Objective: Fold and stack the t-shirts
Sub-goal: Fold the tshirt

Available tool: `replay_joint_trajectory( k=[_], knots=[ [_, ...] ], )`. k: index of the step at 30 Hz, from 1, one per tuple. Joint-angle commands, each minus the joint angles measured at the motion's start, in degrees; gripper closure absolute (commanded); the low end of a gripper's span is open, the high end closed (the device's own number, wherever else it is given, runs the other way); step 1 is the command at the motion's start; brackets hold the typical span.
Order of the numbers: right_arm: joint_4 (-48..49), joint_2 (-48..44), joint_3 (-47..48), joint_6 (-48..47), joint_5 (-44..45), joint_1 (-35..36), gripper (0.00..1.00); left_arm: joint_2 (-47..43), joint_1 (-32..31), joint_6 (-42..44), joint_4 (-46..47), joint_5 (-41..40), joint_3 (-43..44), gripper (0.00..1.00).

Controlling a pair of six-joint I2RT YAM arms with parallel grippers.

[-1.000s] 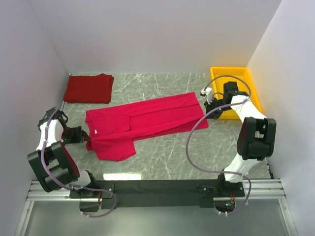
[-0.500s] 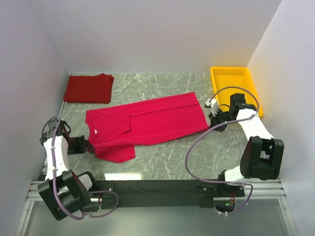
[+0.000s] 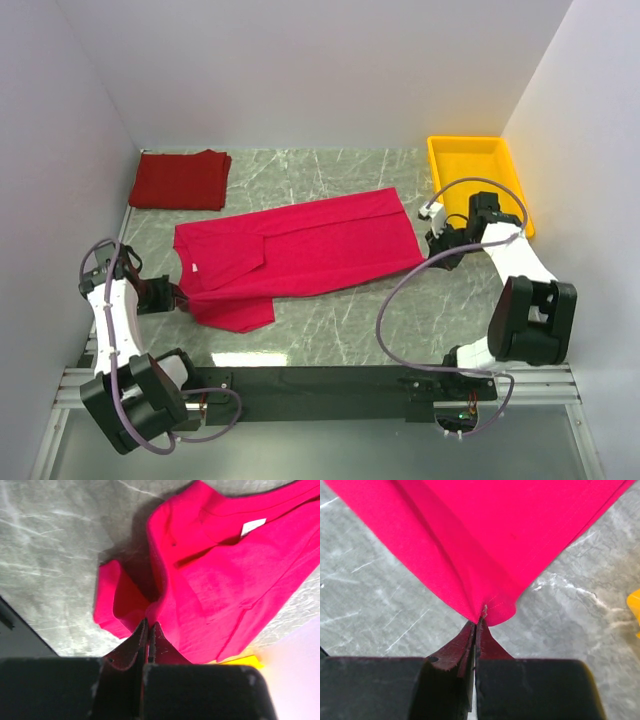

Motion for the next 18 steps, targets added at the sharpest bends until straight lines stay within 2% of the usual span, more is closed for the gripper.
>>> replay_joint_trajectory(
  k=[1, 6, 11, 18],
  knots=[
    [2.1, 4.8, 3.6, 2.7, 0.6, -0.5, 1.0, 1.6, 0.3, -2.4, 3.7, 1.2, 0.6, 0.99],
    [3.7, 11.1, 9.3, 5.7, -0.2, 0.1, 1.0, 7.4, 0.3, -1.8, 8.0, 3.1, 2.8, 0.99],
    [4.1, 15.7, 13.5, 7.8, 0.1, 1.5, 1.0, 12.5, 0.3, 0.0, 8.5, 3.5, 6.6, 0.99],
    [3.5, 20.3, 17.5, 8.5, 0.7, 2.6, 1.0, 17.0, 0.3, 1.9, 10.3, 3.9, 6.5, 0.99]
  ],
)
